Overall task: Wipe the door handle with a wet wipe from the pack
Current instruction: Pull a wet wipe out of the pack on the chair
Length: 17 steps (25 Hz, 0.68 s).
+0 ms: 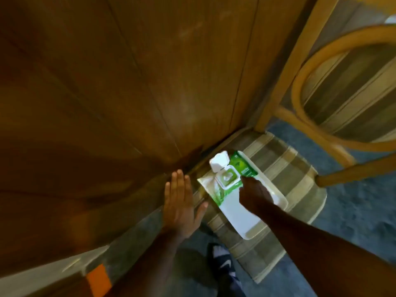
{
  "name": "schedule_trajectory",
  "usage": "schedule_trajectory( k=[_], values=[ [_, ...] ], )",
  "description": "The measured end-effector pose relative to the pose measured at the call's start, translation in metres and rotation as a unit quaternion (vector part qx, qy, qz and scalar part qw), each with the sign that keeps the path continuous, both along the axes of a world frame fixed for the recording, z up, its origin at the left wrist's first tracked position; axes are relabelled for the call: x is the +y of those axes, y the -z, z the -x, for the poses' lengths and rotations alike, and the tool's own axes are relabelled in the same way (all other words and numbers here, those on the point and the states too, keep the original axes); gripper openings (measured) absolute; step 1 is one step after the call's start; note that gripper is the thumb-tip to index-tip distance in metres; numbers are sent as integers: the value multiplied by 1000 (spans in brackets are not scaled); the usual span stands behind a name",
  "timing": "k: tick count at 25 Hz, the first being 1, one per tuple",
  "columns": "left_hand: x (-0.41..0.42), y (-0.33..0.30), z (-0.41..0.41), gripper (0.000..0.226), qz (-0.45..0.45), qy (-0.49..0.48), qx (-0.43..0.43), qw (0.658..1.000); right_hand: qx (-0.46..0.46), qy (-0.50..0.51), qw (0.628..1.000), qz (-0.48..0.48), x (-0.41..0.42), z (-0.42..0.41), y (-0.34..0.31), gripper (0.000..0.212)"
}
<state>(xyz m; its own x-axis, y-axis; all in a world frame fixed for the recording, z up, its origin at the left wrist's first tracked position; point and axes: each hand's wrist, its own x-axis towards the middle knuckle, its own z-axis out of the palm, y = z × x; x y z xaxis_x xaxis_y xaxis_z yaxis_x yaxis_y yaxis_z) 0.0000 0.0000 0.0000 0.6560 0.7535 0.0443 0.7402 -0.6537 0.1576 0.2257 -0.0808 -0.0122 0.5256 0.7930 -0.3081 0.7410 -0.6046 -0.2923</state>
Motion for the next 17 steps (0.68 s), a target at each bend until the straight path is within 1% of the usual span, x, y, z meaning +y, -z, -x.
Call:
schedule_trajectory(
  k=[1, 3, 6, 8, 10, 11, 12, 13, 14, 15, 16, 17],
  values=[
    [-2, 15, -4, 93, 3, -2, 16, 1000, -4, 6, 1000, 27, 4, -2, 16, 39],
    [1, 30, -12, 94, 13, -13, 36, 999, 17, 33, 999, 5, 19, -8, 36, 28],
    [11, 44, -7, 93, 3, -2, 44, 999, 40, 75, 996, 15, 51, -3, 49, 26],
    [21, 52, 5, 93, -16, 4, 42, 999, 42, 108, 993, 18, 66, 1, 57, 21],
    [30, 56, 17, 93, -29, 4, 44, 999, 29, 93, 994, 44, 72, -1, 64, 18],
    [34, 52, 21, 92, -29, 1, 51, 998, 13, 55, 996, 74, 73, -3, 61, 19],
    [35, 44, 25, 92, -23, 0, 55, 998, 13, 31, 996, 79, 72, -4, 49, 22],
    [35, 28, 28, 91, -21, 2, 51, 998, 25, 26, 998, 60, 71, -6, 29, 25],
    [36, 10, 30, 90, -22, 8, 37, 999, 67, 57, 996, -3, 73, -9, 1, 28],
    [36, -11, 29, 88, -19, 8, 16, 1000, 142, 126, 978, -89, 74, -10, -31, 29],
    [40, -40, 27, 86, -23, -2, -15, 1000, 259, 192, 929, -181, 78, -9, -72, 27],
    [45, -78, 26, 83, -37, -17, -51, 998, 357, 215, 872, -257, 82, -5, -122, 24]
  ],
)
